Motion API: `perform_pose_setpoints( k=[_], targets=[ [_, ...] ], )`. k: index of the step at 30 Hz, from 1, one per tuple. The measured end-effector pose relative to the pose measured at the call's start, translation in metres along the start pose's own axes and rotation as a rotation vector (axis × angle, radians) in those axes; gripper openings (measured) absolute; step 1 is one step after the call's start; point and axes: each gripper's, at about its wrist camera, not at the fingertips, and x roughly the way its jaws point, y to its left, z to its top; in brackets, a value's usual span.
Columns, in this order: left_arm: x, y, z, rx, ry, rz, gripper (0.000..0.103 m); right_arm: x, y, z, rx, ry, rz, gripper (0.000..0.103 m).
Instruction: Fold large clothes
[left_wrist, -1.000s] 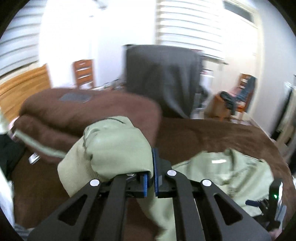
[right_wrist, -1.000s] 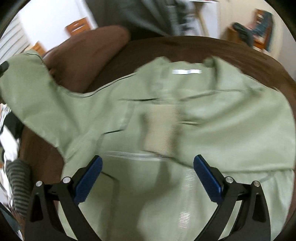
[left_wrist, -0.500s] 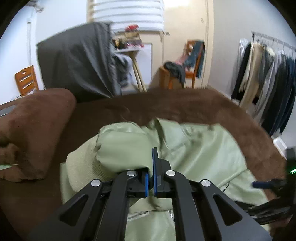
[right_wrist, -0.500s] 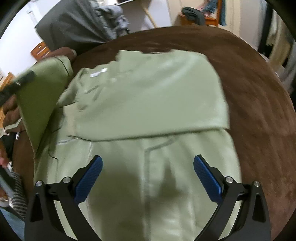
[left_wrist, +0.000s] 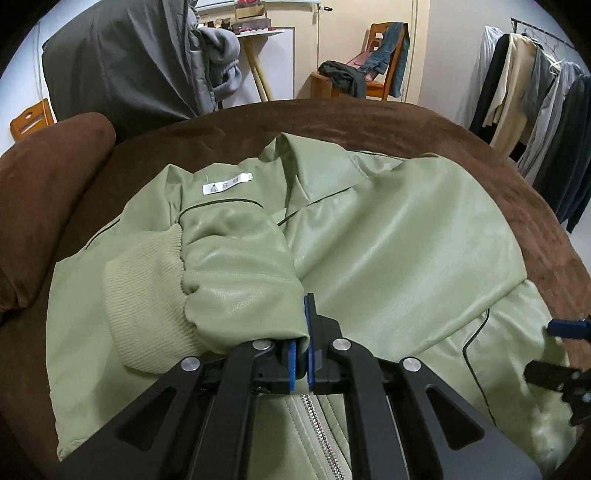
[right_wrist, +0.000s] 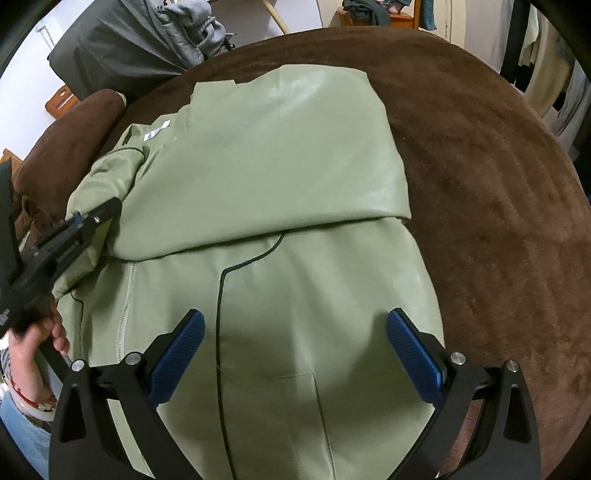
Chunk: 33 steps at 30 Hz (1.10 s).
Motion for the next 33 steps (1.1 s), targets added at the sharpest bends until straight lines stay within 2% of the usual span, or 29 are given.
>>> perform_pose_setpoints(
  k=[1,3,5,8,10,13,16,18,23,29,31,33],
  targets=[
    [0.0,0.0,0.001,-0.005,0.007,-0.007,0.008,0.001,0.001,-0.001,0.0,0.005,0.0,0.097],
    [-0.002,0.001,0.004,-0.022,0.03,-0.04,0.018,0.0,0.005,-0.002,-0.002,0.012,0.001,0.097],
    [-0.007,0.0,0.007,-0.026,0.048,-0.079,0.045,-0.002,0.007,-0.004,-0.012,0.019,-0.006,0.097],
    [-0.02,-0.002,0.01,-0.014,0.086,-0.117,0.06,-0.007,0.01,-0.003,-0.019,0.031,-0.012,0.097],
    [-0.03,0.001,0.01,-0.022,0.112,-0.136,0.064,-0.011,0.014,-0.001,-0.032,0.034,-0.013,0.097],
    [-0.05,0.014,0.008,-0.042,0.139,-0.143,0.076,-0.017,0.024,0.003,-0.097,0.026,-0.039,0.097],
    [-0.07,0.035,0.002,-0.067,0.143,-0.117,0.078,-0.02,0.035,0.007,-0.149,0.02,-0.046,0.097],
    [-0.079,0.049,-0.002,-0.079,0.144,-0.082,0.084,-0.021,0.043,0.009,-0.181,0.013,-0.047,0.097],
    [-0.079,0.094,-0.021,-0.071,0.186,0.075,0.086,-0.021,0.085,0.021,-0.281,-0.018,-0.02,0.097],
    [-0.045,0.142,-0.052,-0.147,0.267,0.099,0.086,-0.015,0.167,0.037,-0.484,-0.067,-0.013,0.097],
    [-0.029,0.151,-0.063,-0.179,0.297,0.08,0.086,-0.012,0.201,0.038,-0.607,-0.102,-0.036,0.097],
    [-0.017,0.157,-0.071,-0.196,0.321,0.066,0.086,-0.009,0.234,0.037,-0.738,-0.125,-0.001,0.097]
  ],
)
